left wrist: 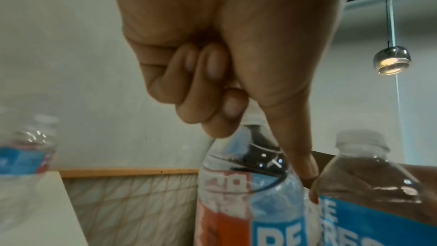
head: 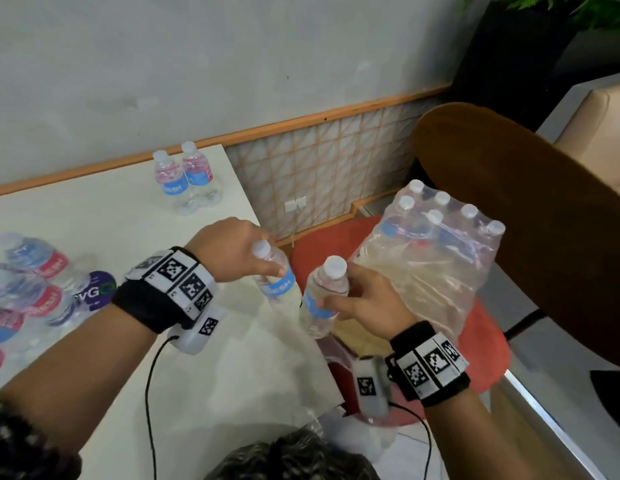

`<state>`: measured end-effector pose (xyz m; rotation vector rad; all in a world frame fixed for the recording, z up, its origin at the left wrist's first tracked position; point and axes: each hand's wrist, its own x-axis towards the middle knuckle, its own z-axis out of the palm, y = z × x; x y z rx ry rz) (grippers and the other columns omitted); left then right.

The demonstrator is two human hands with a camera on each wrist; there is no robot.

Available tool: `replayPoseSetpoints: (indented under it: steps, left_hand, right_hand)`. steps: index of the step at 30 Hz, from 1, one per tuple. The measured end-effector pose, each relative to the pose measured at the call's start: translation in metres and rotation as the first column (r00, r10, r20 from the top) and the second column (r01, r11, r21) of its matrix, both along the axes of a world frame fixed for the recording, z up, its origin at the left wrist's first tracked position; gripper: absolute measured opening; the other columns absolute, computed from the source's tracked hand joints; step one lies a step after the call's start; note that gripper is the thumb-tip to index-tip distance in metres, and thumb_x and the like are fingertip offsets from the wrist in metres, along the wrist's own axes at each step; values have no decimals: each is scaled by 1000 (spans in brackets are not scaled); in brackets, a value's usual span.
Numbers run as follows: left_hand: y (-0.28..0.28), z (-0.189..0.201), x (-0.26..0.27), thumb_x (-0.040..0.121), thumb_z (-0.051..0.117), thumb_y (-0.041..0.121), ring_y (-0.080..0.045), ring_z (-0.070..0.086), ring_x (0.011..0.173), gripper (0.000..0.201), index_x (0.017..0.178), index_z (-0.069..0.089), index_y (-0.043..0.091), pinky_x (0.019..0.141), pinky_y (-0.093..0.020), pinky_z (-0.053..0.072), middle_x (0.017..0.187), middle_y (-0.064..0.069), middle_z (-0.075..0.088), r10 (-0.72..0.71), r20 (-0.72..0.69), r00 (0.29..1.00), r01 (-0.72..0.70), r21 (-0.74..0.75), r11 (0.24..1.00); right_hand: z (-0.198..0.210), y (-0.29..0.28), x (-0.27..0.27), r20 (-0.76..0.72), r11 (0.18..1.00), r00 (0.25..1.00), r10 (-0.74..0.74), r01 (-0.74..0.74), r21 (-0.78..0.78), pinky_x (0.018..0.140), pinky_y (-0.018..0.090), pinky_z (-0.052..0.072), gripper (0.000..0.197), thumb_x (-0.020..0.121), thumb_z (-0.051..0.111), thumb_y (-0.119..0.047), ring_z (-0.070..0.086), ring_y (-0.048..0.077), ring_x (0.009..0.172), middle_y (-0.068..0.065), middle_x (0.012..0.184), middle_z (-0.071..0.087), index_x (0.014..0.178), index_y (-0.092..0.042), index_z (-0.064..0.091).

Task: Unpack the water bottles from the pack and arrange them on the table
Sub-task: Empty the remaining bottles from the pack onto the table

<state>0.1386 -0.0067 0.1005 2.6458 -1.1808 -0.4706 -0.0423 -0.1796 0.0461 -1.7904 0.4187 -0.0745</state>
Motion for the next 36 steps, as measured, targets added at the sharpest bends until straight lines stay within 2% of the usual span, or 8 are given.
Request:
replayPoseSetpoints:
  steps: [4, 13, 19, 25, 27, 29, 32, 36]
  left_hand:
    - [13, -1, 15, 73, 61, 66, -22, 62, 90, 49, 98, 69, 24, 80, -36, 50, 95, 0, 70, 93, 51, 994, -95, 33, 995]
    - [28, -46, 38, 94, 31, 57, -26, 57, 98, 48, 109, 61, 22, 83, -35, 45, 111, -7, 63, 243, 103, 965, -261, 241, 935]
    - [17, -57, 25, 83, 38, 69, -24, 36, 128, 61, 131, 50, 32, 106, -44, 36, 135, 1, 43, 215, 5, 977, -213, -99, 972]
    - [13, -72, 17, 58, 25, 81, -18, 39, 117, 81, 111, 60, 31, 93, -39, 44, 115, 11, 60, 80, 89, 993, -77, -31, 997]
    - [12, -72, 17, 58, 25, 82, -17, 39, 115, 79, 107, 61, 30, 91, -38, 44, 111, 13, 61, 91, 90, 992, -88, -42, 995]
    - [12, -72, 16, 58, 25, 82, -17, 39, 115, 80, 107, 61, 30, 90, -37, 44, 111, 13, 61, 96, 94, 991, -93, -40, 995]
    - [12, -71, 13, 57, 26, 81, -17, 39, 114, 78, 105, 61, 31, 89, -37, 44, 108, 14, 61, 117, 80, 990, -112, -56, 992]
    - [10, -67, 13, 54, 28, 82, -16, 39, 110, 77, 100, 60, 30, 89, -38, 44, 102, 14, 61, 132, 46, 990, -132, -8, 991]
  right_hand:
    - [-9, 36, 39, 40, 999, 999, 23, -24, 42, 72, 39, 58, 44, 70, 79, -21, 67, 19, 91, -2, 100, 71, 110, -24, 63]
    - [-53, 64, 97, -105, 979, 980, 167, -177, -97, 94, 26, 48, 61, 79, 72, -32, 60, 14, 103, -8, 114, 62, 133, -32, 44]
    - [-47, 58, 84, -191, 974, 963, 190, -209, -84, 96, 21, 41, 83, 71, 75, -44, 51, 12, 121, -6, 131, 54, 142, -25, 36]
    - [-34, -37, 17, -541, 970, 822, 177, -238, -43, 92, 28, 47, 16, 91, 58, -28, 62, 12, 102, -1, 110, 68, 103, -22, 66]
    - [-36, -71, -1, -691, 982, 722, 27, -148, -116, 97, 32, 43, 38, 85, 64, -36, 56, 17, 113, 4, 125, 60, 117, -18, 57]
    - [-38, -92, -20, -759, 921, 628, -171, -171, -349, 106, 33, 39, 84, 71, 75, -48, 43, 22, 129, 7, 147, 40, 139, -14, 40]
    - [-22, -105, -33, -702, 605, 579, -415, -401, -688, 101, 31, 41, 48, 91, 56, -28, 47, 25, 127, 6, 142, 46, 135, -14, 47]
    - [-17, -108, -19, -672, 596, 612, -416, -375, -710, 96, 31, 44, 49, 90, 59, -28, 53, 23, 121, 8, 136, 53, 136, -14, 47]
